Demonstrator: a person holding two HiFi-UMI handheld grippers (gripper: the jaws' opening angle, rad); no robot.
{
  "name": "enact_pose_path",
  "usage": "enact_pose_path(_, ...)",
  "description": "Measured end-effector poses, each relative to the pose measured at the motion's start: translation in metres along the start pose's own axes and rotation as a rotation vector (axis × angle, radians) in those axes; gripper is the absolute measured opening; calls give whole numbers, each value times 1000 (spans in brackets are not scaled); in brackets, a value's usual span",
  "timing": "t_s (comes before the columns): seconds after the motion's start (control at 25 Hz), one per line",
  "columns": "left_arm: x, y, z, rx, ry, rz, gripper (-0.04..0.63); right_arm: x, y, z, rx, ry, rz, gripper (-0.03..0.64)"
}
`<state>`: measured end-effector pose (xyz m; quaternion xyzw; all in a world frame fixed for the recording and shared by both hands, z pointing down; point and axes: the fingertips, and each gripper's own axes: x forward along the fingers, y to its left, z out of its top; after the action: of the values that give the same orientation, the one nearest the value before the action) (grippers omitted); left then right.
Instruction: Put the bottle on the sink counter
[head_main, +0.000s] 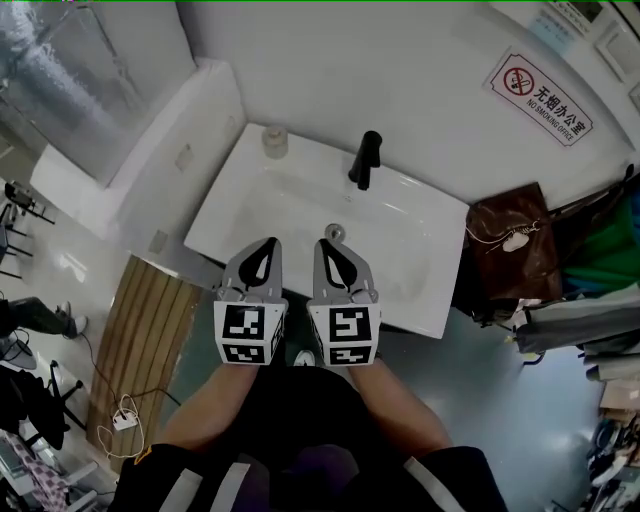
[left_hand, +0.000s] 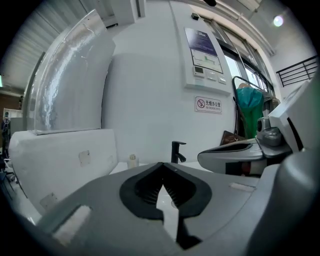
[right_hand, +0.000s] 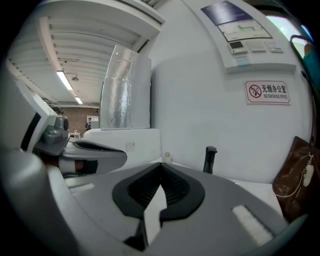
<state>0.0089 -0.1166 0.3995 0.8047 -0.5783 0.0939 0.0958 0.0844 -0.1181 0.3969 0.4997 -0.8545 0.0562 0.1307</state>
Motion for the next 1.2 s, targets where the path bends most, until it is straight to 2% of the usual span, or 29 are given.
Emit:
enact_pose_path(0.16, -28, -15, -1, 4, 12, -16, 0, -25, 8, 0, 35, -27, 0, 0)
enact_pose_path(0.56, -64, -31, 16, 91, -2, -79, 0, -60, 32, 9, 68, -73, -9, 0)
enact_pose_path(0.84, -96, -16, 15, 124, -23, -127, 0, -72, 57, 17, 61, -81, -58, 0)
enact_pose_path(1.04, -119, 7, 12, 73, -32, -150, 0, -81, 78, 12, 77, -54, -104, 0)
enact_pose_path(1.2, -134, 25, 2, 61, -33, -171, 0, -85, 101, 13, 63, -38, -117, 0)
